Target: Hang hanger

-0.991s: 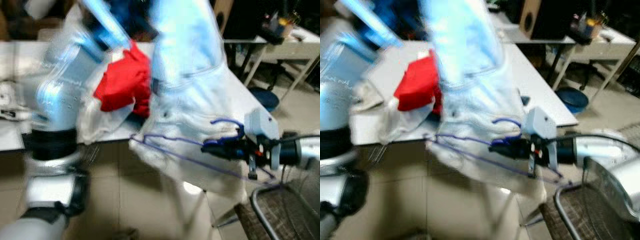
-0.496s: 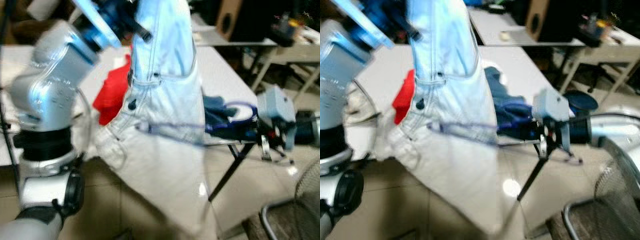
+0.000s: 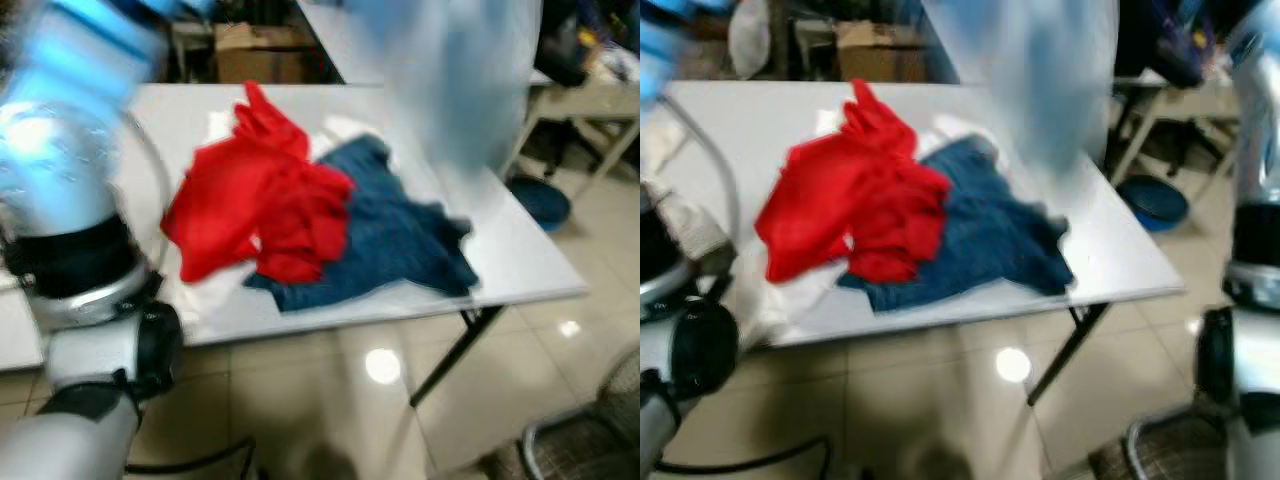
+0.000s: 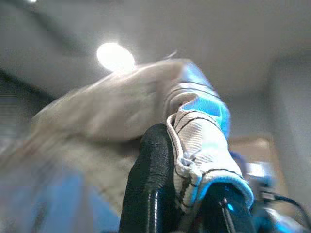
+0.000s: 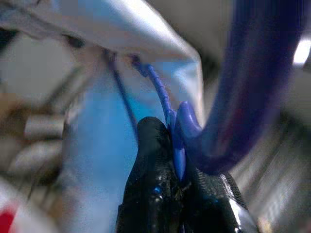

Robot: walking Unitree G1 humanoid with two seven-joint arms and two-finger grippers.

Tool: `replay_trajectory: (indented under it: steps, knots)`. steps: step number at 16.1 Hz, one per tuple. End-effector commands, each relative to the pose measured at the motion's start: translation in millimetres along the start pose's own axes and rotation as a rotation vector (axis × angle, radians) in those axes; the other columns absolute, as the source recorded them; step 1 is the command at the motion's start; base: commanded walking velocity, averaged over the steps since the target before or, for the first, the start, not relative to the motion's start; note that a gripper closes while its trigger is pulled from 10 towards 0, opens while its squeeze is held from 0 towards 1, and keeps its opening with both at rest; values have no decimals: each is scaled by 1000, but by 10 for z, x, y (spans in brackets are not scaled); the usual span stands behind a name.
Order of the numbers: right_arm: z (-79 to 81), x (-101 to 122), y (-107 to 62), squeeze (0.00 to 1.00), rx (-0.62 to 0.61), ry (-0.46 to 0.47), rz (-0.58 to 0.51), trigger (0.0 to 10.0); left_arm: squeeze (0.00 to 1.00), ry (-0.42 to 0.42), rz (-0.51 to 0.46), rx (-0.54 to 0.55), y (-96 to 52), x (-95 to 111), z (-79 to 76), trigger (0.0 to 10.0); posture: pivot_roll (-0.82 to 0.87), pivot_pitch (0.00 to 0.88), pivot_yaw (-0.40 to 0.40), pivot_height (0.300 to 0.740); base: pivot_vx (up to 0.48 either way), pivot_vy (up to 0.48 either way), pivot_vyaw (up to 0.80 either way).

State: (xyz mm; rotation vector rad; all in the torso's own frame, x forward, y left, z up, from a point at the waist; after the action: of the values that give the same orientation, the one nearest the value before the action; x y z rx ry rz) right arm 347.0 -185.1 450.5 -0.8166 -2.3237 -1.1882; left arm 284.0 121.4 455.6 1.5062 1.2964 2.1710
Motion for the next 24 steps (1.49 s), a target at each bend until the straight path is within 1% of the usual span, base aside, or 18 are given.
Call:
replay_trajectory:
  steps: [1, 2, 4, 5, 6, 7, 8, 9, 11, 12, 15, 16, 17, 18, 20, 22, 23, 24]
  knots:
    - [-122, -55, -75, 0, -23, 18, 11, 10000, 0, -9, 2, -40, 58, -5, -90, 10000, -65, 0, -76, 740, 386, 0, 0]
    - [237, -389, -139, 0, 172, 36, 131, 10000, 0, 1, 43, -1, 29, -89, -29, 10000, -66, 0, -77, 740, 386, 0, 0]
    - [729, -851, -441, 0, 373, 70, 281, 10000, 0, 48, 174, 74, -44, -419, 85, 10000, -65, 0, -80, 740, 388, 0, 0]
    - [899, -1003, -603, 0, 439, 96, 339, 10000, 0, 52, 238, 107, -92, -605, 130, 10000, -63, 0, -82, 740, 352, 0, 0]
    - [1260, -1237, -1042, 0, 595, 162, 463, 10000, 0, 92, 439, 194, -294, -1113, 239, 10000, -57, 0, -85, 740, 0, 0, 0]
    - [1362, -1261, -1188, 0, 650, 176, 491, 10000, 0, 94, 495, 226, -393, -1269, 271, 10000, -58, 0, -83, 740, 0, 0, 0]
    - [1537, -1251, -1459, 0, 774, 236, 543, 10000, 0, 103, 659, 272, -633, -1597, 322, 10000, -60, 0, -80, 740, 0, 0, 0]
    - [1638, -1147, -1717, 0, 884, 304, 584, 10000, 0, 187, 830, 351, -945, -1880, 444, 10000, -70, 0, -61, 740, 0, 0, 0]
    - [1594, -1002, -1864, 0, 923, 359, 604, 10000, 0, 294, 942, 470, -1226, -1995, 660, 10000, -76, 0, -53, 740, 0, 0, 0]
    - [1500, -929, -1870, 0, 907, 368, 597, 10000, 0, 303, 937, 512, -1269, -1986, 752, 10000, -79, 0, -45, 740, 0, 0, 0]
    - [1280, -760, -1840, 0, 875, 354, 576, 10000, 0, 363, 949, 526, -1345, -2053, 876, 10000, -78, 0, -43, 740, 0, 0, 0]
    - [1185, -653, -1805, 0, 868, 357, 548, 10000, 0, 329, 978, 489, -1410, -2125, 867, 10000, -79, 0, -42, 740, 0, 0, 0]
    - [1076, -554, -1750, 0, 837, 370, 514, 10000, 580, 291, 1018, 441, -1491, -2191, 829, 10000, -80, 0, -38, 740, 0, 0, 0]
    - [998, -499, -1701, 0, 808, 379, 484, 10000, 1000, 283, 1063, 405, -1564, -2230, 799, 10000, -81, 0, -36, 740, 0, 0, 0]
    - [716, -328, -1511, 0, 676, 404, 355, 10000, 1000, 369, 1308, 160, -1912, -2273, 669, 10000, -76, 0, -38, 740, 0, 0, 0]
    - [639, -391, -1388, 0, 551, 387, 347, 10000, 1000, 357, 1358, 24, -2009, -2114, 579, 10000, -70, 0, -42, 740, 0, 0, 0]
    - [665, -471, -1363, 0, 502, 385, 371, 10000, 1000, 312, 1387, -120, -2083, -2008, 440, 10000, -70, 0, -42, 740, 0, 0, 0]
    - [744, -529, -1362, 0, 476, 405, 395, 10000, 1000, 263, 1456, -241, -2239, -1885, 325, 10000, -54, 0, -50, 740, 0, 0, 0]
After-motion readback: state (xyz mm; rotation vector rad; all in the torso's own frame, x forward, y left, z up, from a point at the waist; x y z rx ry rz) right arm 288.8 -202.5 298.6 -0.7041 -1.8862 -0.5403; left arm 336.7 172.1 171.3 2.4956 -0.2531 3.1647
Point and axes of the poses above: a point about 5 cm out from each wrist's last joint towards the gripper, its own y axis pointing out of the wrist towards the gripper, its own x axis along the axis of the wrist's last joint, z = x × y, the point moved 4 cm from there along y, pointing out of the wrist towards the gripper, and after that the axes turned 1 degree about -y, right-handed, at the moved point
